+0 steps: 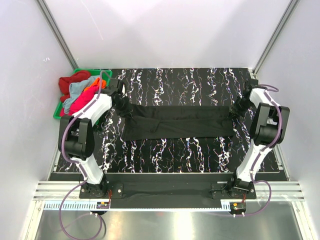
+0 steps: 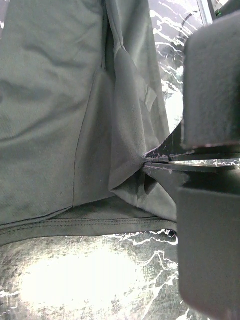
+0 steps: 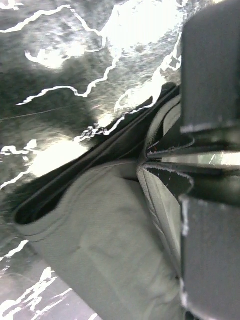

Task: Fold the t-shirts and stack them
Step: Fold the tshirt

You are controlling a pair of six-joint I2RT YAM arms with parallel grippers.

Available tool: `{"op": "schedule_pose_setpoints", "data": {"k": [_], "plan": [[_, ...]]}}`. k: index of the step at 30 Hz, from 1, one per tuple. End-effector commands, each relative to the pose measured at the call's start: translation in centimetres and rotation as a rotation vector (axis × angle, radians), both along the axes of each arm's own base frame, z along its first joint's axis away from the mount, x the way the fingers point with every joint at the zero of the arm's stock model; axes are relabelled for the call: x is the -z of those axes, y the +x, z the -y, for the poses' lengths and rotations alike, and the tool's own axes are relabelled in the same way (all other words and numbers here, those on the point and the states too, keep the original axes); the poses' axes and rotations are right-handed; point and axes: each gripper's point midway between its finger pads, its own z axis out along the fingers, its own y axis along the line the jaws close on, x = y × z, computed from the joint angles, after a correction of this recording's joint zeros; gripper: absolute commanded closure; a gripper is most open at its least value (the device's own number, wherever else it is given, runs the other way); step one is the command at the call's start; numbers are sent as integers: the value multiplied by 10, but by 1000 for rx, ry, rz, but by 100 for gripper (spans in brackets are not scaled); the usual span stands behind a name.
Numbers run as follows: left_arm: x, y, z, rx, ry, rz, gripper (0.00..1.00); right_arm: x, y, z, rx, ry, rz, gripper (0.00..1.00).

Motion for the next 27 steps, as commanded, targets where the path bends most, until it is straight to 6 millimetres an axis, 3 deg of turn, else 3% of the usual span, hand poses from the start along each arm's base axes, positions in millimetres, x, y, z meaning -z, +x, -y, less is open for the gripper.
{"op": "schedule_pose_setpoints", "data": {"k": [1,2,4,6,9,13,15,18,22,27], "plan": [[-8,20,-5,-20,20,51,94,-7,23,12,4,-40,42,85],[-9,22,-7,-23,36,57,82,-6,27,14,2,-50,44,85],[-13,28,-14,-37,76,67,69,-1,35,18,-1,-57,42,85],[-20,25,-19,-15,112,62,61,1,32,20,-1,-65,11,83],[-45,18,-28,-8,159,118,48,-13,24,27,-2,-111,4,70],[-57,-11,-19,31,112,141,53,-36,5,24,-2,-135,32,64],[-45,-32,-6,59,51,106,58,-52,3,6,-12,-87,79,62],[-14,-49,3,61,3,43,61,-53,0,-25,-39,16,113,63],[13,-55,7,51,-16,-23,63,-19,-17,-40,-36,101,41,65],[47,-60,-8,3,68,-97,61,13,-38,-29,-35,32,-51,66]]}}
